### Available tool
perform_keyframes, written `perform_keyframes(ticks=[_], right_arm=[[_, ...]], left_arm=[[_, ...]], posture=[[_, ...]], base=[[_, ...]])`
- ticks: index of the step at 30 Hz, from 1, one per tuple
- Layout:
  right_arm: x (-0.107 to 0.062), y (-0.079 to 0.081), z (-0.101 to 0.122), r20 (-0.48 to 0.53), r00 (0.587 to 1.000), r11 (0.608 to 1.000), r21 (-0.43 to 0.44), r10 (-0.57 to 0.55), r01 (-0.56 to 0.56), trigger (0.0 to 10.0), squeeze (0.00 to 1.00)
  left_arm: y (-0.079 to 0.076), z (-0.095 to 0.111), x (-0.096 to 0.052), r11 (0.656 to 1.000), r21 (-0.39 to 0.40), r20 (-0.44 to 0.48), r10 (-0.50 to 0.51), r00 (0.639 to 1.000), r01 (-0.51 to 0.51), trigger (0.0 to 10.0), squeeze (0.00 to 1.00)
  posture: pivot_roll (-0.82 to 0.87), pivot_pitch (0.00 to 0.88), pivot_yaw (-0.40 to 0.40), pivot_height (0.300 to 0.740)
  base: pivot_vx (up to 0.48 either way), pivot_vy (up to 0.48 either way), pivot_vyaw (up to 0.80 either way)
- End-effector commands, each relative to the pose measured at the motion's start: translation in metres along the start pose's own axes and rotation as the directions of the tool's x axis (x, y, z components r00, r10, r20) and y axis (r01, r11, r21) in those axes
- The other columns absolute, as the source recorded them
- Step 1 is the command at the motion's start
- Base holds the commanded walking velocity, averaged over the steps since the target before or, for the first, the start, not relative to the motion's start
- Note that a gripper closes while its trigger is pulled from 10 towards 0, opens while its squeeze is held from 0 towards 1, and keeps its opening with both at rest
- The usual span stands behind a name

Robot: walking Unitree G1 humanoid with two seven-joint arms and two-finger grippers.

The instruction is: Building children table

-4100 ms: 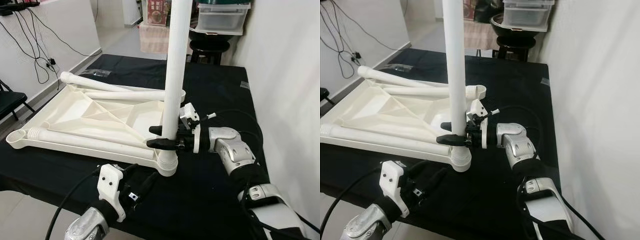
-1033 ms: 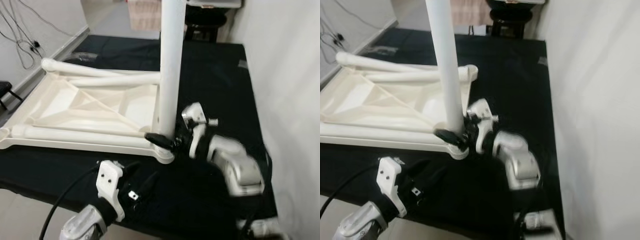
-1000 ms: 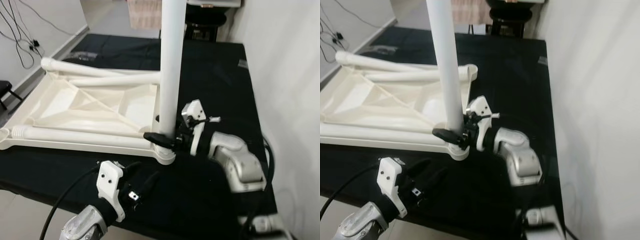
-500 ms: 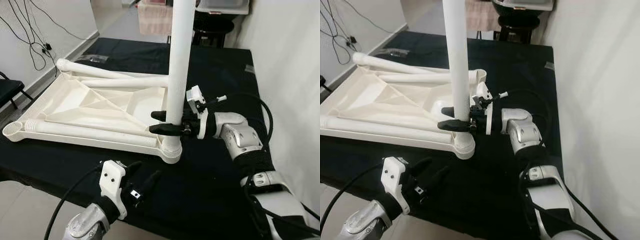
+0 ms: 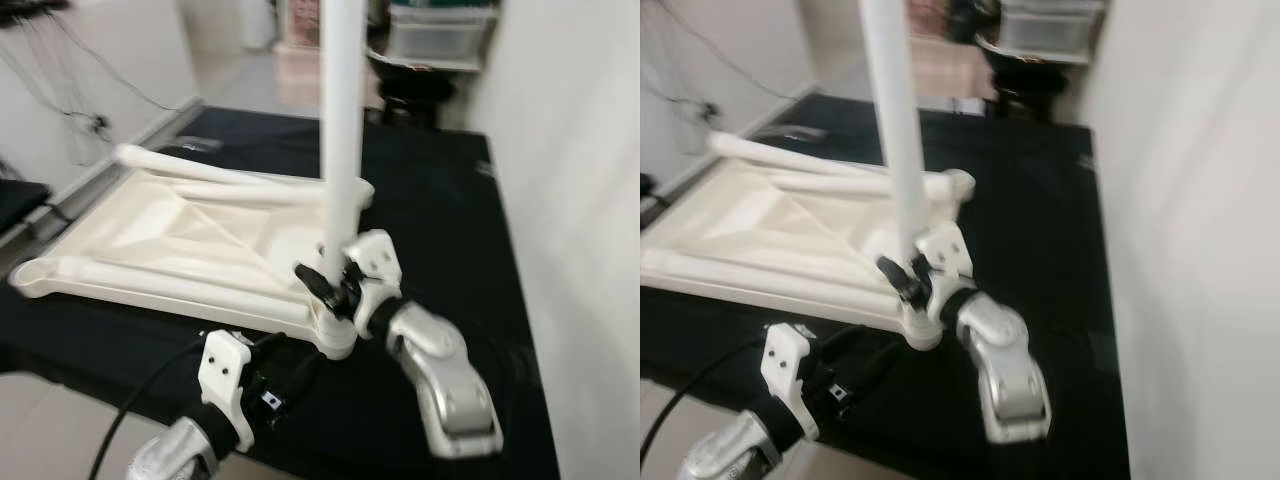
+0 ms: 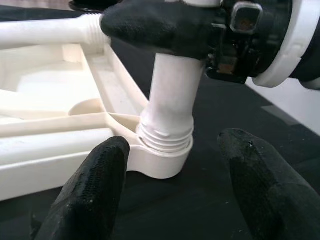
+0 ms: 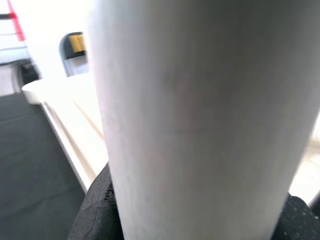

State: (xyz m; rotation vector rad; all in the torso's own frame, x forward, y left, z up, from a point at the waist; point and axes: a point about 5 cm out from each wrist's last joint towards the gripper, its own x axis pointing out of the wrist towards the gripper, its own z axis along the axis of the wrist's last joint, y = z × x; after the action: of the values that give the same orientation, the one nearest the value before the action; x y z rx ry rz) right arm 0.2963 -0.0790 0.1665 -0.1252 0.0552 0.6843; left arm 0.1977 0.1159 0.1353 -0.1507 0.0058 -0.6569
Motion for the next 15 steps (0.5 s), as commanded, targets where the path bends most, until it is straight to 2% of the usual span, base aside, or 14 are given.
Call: perform_keyframes(ticks=[1,4,5,8,9,10,11,13,14,15], right_arm=[[0.003,-0.015,-0.036,-0.165,0.986,0.999,0.034,0.002,0.003,0.0,0.00],[0.008,-0.014,-0.033,-0.150,0.988,0.999,0.031,0.027,-0.023,0.0,0.00],[0.009,-0.016,-0.032,-0.139,0.990,0.999,0.037,0.011,-0.006,10.0,0.00],[0.011,-0.018,-0.029,-0.113,0.993,0.999,0.048,0.016,-0.010,10.0,0.00],[0.010,-0.015,-0.024,-0.087,0.996,0.996,0.083,0.021,-0.013,10.0,1.00],[0.010,-0.015,-0.024,-0.087,0.996,0.996,0.083,0.021,-0.013,10.0,1.00],[0.013,-0.012,-0.014,-0.018,0.992,0.986,0.113,0.122,-0.119,10.0,1.00],[0.015,-0.008,0.003,0.091,0.934,0.930,0.097,0.346,-0.354,10.0,1.00],[0.017,-0.012,0.009,0.103,0.893,0.896,0.036,0.438,-0.443,10.0,0.00],[0.018,-0.015,0.012,0.097,0.871,0.875,-0.004,0.482,-0.484,10.0,0.00]], left_arm=[[0.001,-0.003,0.000,1.000,-0.010,-0.024,-0.026,0.999,0.026,10.0,0.00],[0.001,-0.003,0.000,1.000,-0.004,-0.027,-0.030,0.999,0.030,10.0,0.00],[0.002,-0.003,0.000,1.000,-0.008,-0.020,-0.015,1.000,0.015,10.0,0.00],[0.003,-0.003,0.000,1.000,-0.005,-0.013,0.000,1.000,0.000,10.0,0.00],[0.003,-0.002,0.000,1.000,-0.003,-0.009,0.006,1.000,-0.006,10.0,0.00],[0.003,-0.002,0.000,1.000,-0.003,-0.009,0.006,1.000,-0.006,10.0,0.00],[0.004,-0.002,0.001,1.000,-0.002,-0.009,0.005,1.000,-0.005,10.0,0.00],[0.004,-0.002,0.003,1.000,-0.002,-0.008,0.003,1.000,-0.003,10.0,0.00],[0.004,-0.002,0.003,1.000,0.000,-0.007,0.006,1.000,-0.006,10.0,0.00],[0.004,-0.002,0.003,1.000,0.002,-0.007,0.007,1.000,-0.007,10.0,0.00]], posture=[[0.02,0.104,0.003,0.740],[0.01,0.104,0.007,0.740],[0.02,0.108,0.006,0.740],[0.02,0.106,0.005,0.740],[0.01,0.099,0.001,0.740],[0.01,0.099,0.001,0.740],[0.01,0.097,0.004,0.740],[0.01,0.094,0.005,0.740],[0.01,0.089,0.006,0.740],[0.01,0.089,0.006,0.740]], base=[[0.000,0.000,0.00],[0.000,0.000,0.00],[0.000,0.000,0.00],[0.000,0.000,0.00],[0.000,0.000,0.00],[0.000,0.000,0.00],[0.000,0.000,0.00],[0.000,0.000,0.00],[0.000,0.000,0.00],[0.000,0.000,0.00]])
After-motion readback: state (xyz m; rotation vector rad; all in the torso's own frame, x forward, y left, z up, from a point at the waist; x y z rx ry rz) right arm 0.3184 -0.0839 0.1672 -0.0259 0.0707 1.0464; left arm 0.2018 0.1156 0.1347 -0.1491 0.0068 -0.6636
